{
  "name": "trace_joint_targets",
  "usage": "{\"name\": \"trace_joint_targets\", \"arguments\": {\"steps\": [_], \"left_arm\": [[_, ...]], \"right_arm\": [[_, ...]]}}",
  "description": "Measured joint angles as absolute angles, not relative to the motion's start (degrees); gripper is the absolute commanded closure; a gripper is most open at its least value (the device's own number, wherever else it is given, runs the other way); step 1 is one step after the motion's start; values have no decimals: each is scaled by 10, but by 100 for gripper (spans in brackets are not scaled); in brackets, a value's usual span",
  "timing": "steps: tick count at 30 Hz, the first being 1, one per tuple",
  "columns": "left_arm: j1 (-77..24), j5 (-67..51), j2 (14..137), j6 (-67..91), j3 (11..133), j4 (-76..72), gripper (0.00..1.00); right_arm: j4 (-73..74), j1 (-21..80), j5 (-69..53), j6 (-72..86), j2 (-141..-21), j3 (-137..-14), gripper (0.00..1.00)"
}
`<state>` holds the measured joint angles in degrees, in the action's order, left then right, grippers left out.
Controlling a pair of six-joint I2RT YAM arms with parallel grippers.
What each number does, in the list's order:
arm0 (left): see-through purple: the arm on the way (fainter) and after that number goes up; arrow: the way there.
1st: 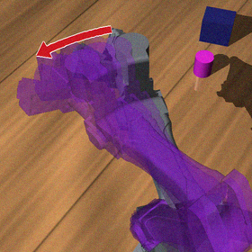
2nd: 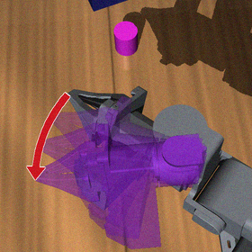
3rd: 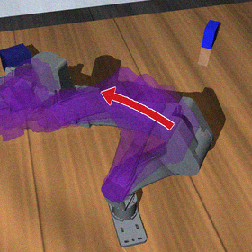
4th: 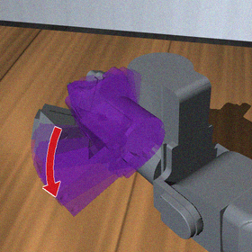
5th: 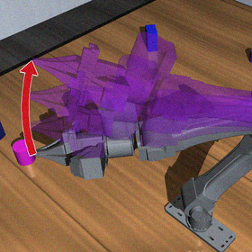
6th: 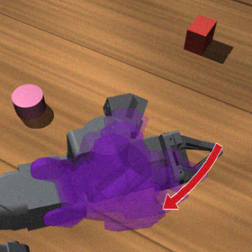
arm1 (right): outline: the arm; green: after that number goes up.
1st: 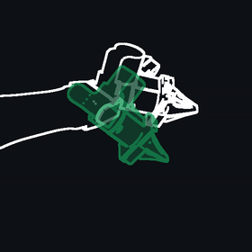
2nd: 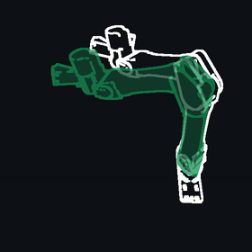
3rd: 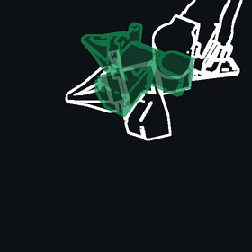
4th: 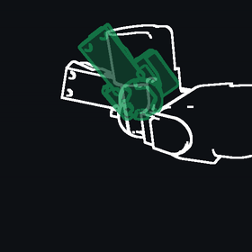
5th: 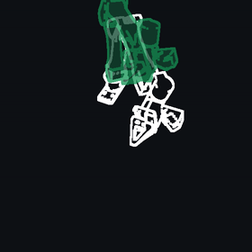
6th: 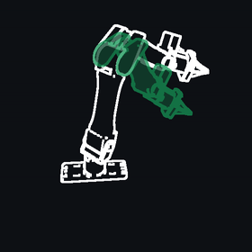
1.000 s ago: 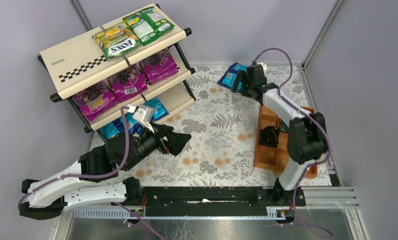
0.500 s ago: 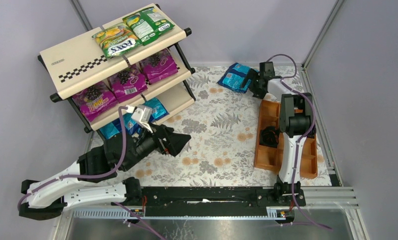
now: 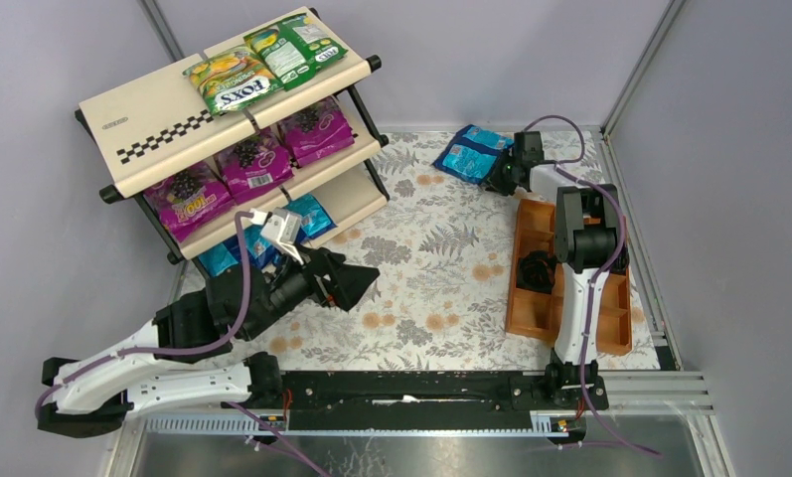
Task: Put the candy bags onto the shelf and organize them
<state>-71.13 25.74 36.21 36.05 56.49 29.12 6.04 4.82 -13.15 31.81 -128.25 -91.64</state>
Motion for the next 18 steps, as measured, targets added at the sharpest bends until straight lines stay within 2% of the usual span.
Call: {"name": "trace_joint_targets", "arguments": {"steps": [6, 8, 10, 11, 12, 13, 14, 15, 16, 18], "left_arm": [[-711, 257, 375, 360, 565, 290, 1], [-711, 257, 380, 359, 565, 290, 1], [-711, 257, 382, 358, 565, 290, 1], [-711, 257, 383, 358, 565, 290, 1], [-711, 257, 384, 357, 565, 289, 1], [-711, 257, 385, 356, 565, 289, 1], [-711, 257, 386, 356, 565, 289, 1], [-711, 257, 387, 356, 565, 289, 1], [-711, 257, 389, 356, 565, 288, 1], [-711, 255, 394, 356, 565, 288, 1]], "right_arm": [[48, 48, -143, 302, -1260, -875, 87], [40, 48, -143, 293, -1247, -859, 91], [33, 48, -145, 285, -1233, -842, 91], [28, 48, -146, 281, -1224, -833, 83], [22, 48, -147, 278, -1216, -826, 69], [18, 48, -148, 276, -1210, -822, 48], [15, 49, -148, 270, -1204, -819, 33], [12, 49, -147, 273, -1202, -819, 25], [8, 49, -146, 269, -1201, -820, 22], [15, 49, -145, 265, -1202, -832, 20]]}}
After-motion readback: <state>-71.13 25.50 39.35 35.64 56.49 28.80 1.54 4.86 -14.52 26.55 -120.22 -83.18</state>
